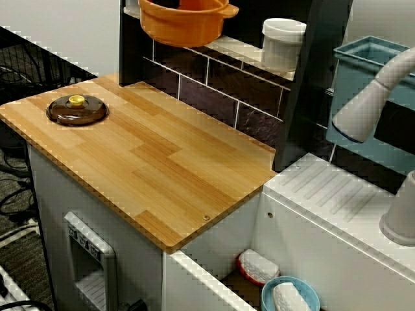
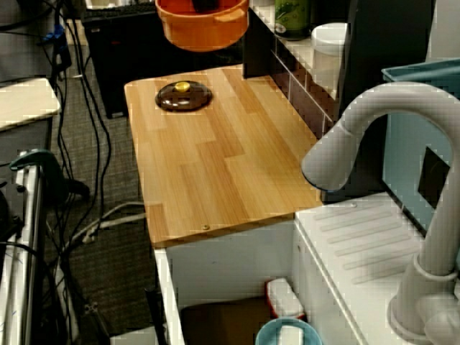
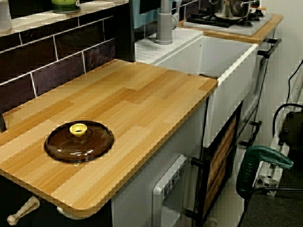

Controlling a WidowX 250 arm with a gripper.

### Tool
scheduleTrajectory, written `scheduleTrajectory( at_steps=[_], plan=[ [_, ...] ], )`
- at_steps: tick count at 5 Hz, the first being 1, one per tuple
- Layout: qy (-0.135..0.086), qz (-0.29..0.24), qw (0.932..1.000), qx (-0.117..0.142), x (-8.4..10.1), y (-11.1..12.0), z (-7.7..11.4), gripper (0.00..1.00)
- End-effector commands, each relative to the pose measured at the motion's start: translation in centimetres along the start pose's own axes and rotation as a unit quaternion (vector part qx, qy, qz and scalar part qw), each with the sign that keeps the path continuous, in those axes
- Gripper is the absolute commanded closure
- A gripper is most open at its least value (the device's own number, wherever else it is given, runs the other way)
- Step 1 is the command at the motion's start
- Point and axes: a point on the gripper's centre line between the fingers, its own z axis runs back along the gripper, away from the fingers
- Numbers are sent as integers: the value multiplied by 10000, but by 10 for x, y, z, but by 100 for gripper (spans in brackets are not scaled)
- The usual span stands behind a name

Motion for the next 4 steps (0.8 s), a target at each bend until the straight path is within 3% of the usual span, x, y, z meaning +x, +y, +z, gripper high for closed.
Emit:
scheduleTrajectory(
  at_steps=[1,4],
  plan=[
    [-237,14,9997,73,-3,10,19,100],
    [-195,53,9998,32,-3,13,17,100]
  ],
)
